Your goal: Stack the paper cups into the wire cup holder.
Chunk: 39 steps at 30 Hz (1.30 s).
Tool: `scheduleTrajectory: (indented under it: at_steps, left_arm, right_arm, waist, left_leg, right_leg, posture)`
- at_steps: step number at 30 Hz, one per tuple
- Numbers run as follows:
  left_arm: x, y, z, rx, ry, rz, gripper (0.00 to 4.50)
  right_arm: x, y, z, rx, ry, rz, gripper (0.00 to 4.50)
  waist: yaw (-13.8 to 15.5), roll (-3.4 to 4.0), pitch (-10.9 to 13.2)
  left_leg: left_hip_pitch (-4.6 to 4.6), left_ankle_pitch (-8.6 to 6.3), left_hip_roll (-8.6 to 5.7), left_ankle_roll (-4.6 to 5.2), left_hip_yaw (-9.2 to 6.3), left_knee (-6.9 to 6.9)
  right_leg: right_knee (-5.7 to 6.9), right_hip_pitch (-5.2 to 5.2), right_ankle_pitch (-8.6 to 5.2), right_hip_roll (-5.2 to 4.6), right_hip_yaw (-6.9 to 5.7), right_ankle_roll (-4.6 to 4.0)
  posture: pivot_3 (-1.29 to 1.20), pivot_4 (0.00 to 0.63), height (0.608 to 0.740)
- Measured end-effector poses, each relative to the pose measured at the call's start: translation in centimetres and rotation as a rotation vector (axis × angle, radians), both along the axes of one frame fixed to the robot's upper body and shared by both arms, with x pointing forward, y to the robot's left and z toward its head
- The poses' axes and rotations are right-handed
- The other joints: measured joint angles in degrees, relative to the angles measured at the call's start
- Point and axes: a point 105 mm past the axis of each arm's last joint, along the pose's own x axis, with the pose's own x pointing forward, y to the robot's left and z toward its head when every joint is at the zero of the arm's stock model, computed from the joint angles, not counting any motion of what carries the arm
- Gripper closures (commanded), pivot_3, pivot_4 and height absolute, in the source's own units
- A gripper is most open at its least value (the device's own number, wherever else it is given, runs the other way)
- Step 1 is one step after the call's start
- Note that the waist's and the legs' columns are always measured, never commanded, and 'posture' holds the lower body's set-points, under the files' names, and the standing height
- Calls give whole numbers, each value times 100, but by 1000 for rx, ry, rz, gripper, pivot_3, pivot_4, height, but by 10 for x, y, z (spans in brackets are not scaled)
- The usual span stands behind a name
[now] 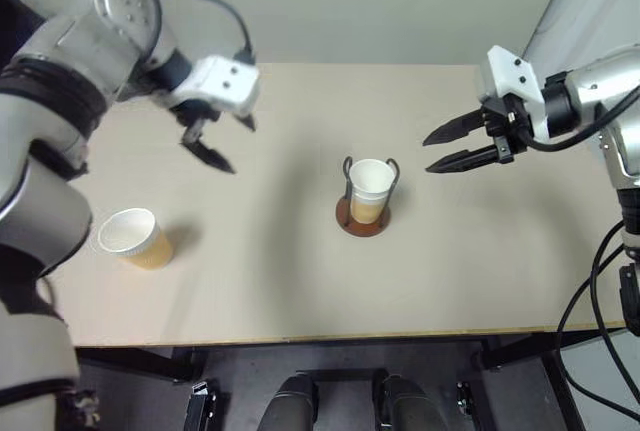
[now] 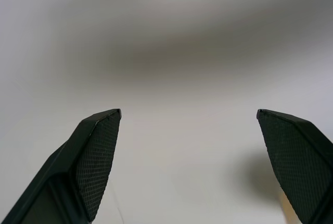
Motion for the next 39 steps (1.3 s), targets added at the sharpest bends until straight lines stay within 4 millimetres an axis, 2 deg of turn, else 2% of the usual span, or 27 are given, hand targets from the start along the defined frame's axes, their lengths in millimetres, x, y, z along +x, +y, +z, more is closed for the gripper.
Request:
scheduleTrajectory:
  at_steps: [8, 15, 30, 39]
  left_arm:
    - [-12, 54, -13, 267, 36, 22, 27]
    - [-23, 80, -15, 307, 54, 64, 27]
    - [-50, 96, -56, 256, 200, 51, 27]
    - [-46, 99, -53, 264, 173, 67, 27]
  right_arm:
    - [1, 0, -3, 0, 20, 14, 2503]
    - [1, 5, -6, 2, 29, 38, 2503]
    - [4, 16, -9, 8, 41, 79, 2503]
    - [5, 18, -10, 6, 38, 90, 2503]
  waist:
    - [-9, 1, 0]
    - [-39, 1, 0]
    - [-71, -2, -2]
    - [-81, -4, -3]
  left_leg:
    - [4, 0, -14, -3, -3, -4]
    - [3, -1, -4, -9, -10, -15]
    - [7, 5, 10, -28, -4, -33]
    - [8, 9, 17, -33, -6, -33]
  right_leg:
    - [7, 0, 0, -5, 2, -12]
    - [17, -12, -6, -5, 10, -21]
    - [30, -30, -13, 8, -12, -57]
    - [30, -31, -8, 9, -10, -73]
  posture:
    - [0, 150, 740]
    - [0, 150, 740]
    - [0, 150, 740]
    - [0, 150, 740]
